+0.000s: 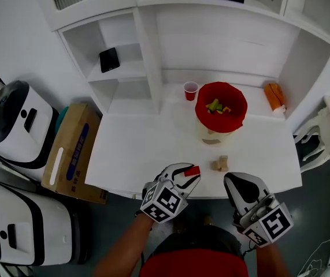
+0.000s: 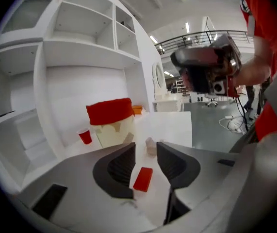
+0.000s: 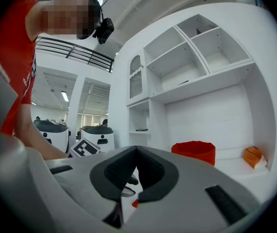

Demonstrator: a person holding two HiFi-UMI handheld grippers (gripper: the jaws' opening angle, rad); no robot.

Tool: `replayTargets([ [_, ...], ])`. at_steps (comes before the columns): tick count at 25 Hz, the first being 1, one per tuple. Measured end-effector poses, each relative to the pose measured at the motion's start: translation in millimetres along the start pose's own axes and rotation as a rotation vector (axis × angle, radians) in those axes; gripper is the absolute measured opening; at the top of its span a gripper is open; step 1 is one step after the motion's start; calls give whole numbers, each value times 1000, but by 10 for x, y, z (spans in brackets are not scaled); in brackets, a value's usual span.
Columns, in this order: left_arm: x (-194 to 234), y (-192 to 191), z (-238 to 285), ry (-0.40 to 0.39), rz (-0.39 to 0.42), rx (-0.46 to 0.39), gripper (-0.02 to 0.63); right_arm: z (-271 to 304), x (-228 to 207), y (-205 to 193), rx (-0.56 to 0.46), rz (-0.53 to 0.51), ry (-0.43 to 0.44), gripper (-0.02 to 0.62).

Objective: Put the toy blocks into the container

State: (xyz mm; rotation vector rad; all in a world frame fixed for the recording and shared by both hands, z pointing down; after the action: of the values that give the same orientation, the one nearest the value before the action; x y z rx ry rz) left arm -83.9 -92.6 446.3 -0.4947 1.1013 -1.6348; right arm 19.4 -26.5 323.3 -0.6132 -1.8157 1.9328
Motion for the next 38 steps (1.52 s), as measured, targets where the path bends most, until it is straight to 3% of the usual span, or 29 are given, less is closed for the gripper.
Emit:
replayTargets([
  [4, 14, -323, 286, -93, 41, 159, 211, 10, -65, -41, 15, 4, 8, 11],
  [9, 57, -579, 515, -160, 20, 267, 229, -47, -202, -78, 28, 15, 3, 11],
  [17, 87, -812, 734, -243, -11, 363, 229, -126, -403, -150, 39, 35, -28, 11],
  [23, 15, -853, 716, -275, -69, 325, 170, -153, -521, -191, 38, 49, -46, 11],
  [26, -15, -818, 667, -260, -118, 267, 169, -161, -548, -230, 39, 59, -52, 11],
  [28, -17, -623, 577, -226, -165, 166, 169, -172, -569, -258, 40, 67, -58, 11],
  [34, 244, 528, 226, -49, -298, -266, 169, -198, -659, -323, 32, 100, -74, 11],
  [38, 596, 1211, 139, 30, -295, -427, 169, -187, -685, -319, 23, 103, -76, 11],
])
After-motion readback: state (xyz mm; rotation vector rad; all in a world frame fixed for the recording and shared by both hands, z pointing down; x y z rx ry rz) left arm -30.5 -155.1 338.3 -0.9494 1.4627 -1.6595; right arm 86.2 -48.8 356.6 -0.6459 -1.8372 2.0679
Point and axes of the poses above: the fingertips, and each gripper's own axes: z forward along the fingers, x to its left, y out of its top, the point moved 4 cm from there along -z, backward along the fingers, and after that the axes turned 2 degrees about x, right-handed, at the moved point
